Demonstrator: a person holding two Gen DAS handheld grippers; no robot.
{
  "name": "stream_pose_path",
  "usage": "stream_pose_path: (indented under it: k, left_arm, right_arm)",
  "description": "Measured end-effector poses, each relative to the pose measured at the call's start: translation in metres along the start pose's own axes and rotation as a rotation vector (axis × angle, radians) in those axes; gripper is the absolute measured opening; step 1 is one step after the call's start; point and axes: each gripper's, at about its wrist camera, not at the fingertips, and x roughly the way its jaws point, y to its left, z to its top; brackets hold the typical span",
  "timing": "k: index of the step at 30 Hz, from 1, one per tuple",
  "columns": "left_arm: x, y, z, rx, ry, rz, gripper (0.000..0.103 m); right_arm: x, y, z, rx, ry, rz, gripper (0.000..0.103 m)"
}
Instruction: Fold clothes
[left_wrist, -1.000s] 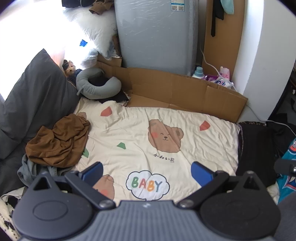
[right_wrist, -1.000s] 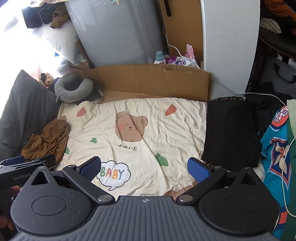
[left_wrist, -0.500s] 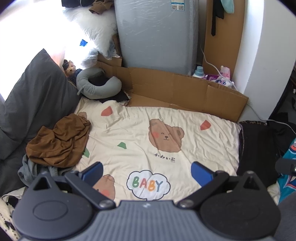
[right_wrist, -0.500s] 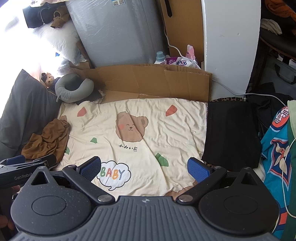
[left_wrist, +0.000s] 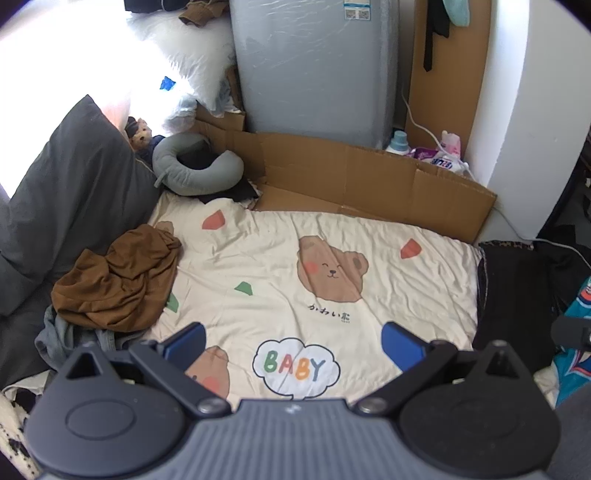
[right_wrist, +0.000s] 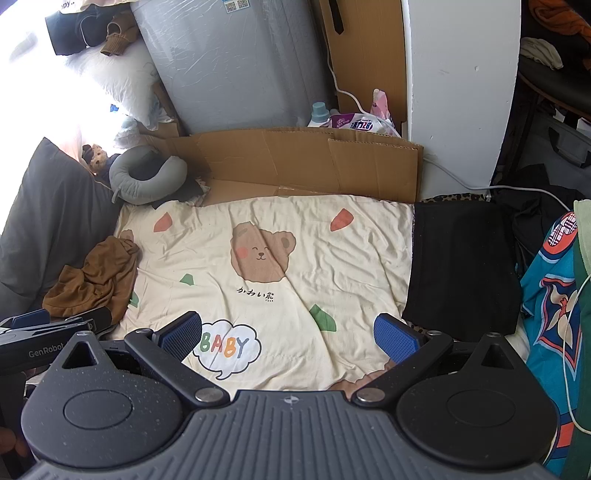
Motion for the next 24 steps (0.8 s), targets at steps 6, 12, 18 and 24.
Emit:
stream_pose_path:
  k: [6, 12, 18, 24]
  left_arm:
    - [0.002, 0.002, -0.001, 0.001, 0.000, 0.002, 0.102]
    - [0.005, 0.005, 0.000, 0.000, 0.003, -0.003, 0.102]
    - [0.008, 0.008, 0.000, -0.009, -0.004, -0.001, 0.102]
    - [0.018, 0.011, 0.001, -0.012, 0.019, -0.012, 0.102]
  right_arm:
    - [0.000, 0.001, 0.000, -0.004, -0.001, -0.005, 0.102]
    - [0.001, 0.005, -0.001, -0.021, 0.002, -0.020, 0.102]
    - [0.004, 0.007, 0.000, -0.029, 0.002, -0.035, 0.102]
    - [0.006, 0.009, 0.002, -0.029, 0.005, -0.035, 0.102]
